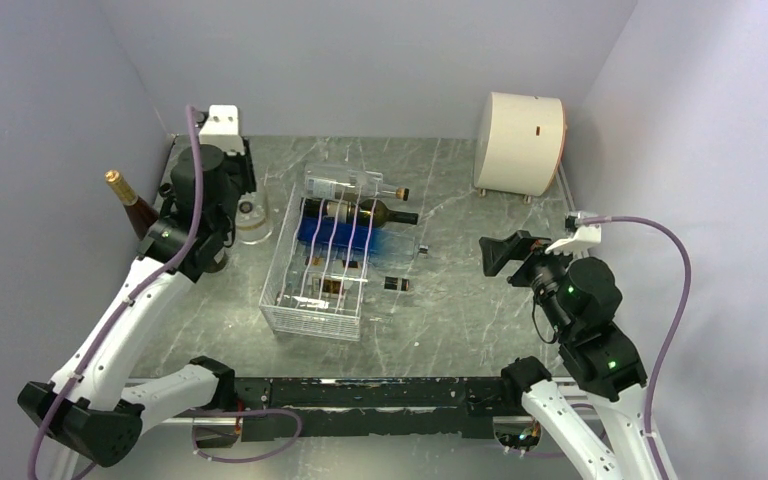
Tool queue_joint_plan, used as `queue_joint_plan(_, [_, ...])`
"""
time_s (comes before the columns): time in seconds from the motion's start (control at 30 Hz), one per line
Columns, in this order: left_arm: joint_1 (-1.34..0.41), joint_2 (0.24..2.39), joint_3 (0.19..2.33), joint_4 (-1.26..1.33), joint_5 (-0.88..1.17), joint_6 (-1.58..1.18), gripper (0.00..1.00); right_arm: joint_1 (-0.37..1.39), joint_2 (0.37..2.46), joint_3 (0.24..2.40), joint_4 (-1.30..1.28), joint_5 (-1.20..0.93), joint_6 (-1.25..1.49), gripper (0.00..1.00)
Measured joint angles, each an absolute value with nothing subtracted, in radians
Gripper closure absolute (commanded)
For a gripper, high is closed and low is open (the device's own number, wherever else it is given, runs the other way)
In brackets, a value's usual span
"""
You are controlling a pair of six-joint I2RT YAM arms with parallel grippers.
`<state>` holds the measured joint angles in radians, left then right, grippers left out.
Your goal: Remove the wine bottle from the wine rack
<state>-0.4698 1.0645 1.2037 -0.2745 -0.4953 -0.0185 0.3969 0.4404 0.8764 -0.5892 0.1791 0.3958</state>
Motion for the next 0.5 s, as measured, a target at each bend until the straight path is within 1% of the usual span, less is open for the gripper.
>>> queue_joint_plan(0.13, [-0.387, 1.061, 1.204, -0.305, -0.465, -0.044, 0.93, 0.397, 0.444, 0.876, -0.589, 0.178, 0.396, 0.0])
queue_joint_plan(0.33, [-0.344, 1.057, 1.2, -0.308, -0.422, -0.088, 0.93, 0.397, 0.455, 0.876, -0.589, 0.177, 0.396, 0.0])
queue_joint_plan(0.5, [-0.315, 1.025, 1.102, -0.262, -0.419, -0.109, 0.93, 0.397, 0.465, 0.875, -0.589, 0.174, 0.396, 0.0])
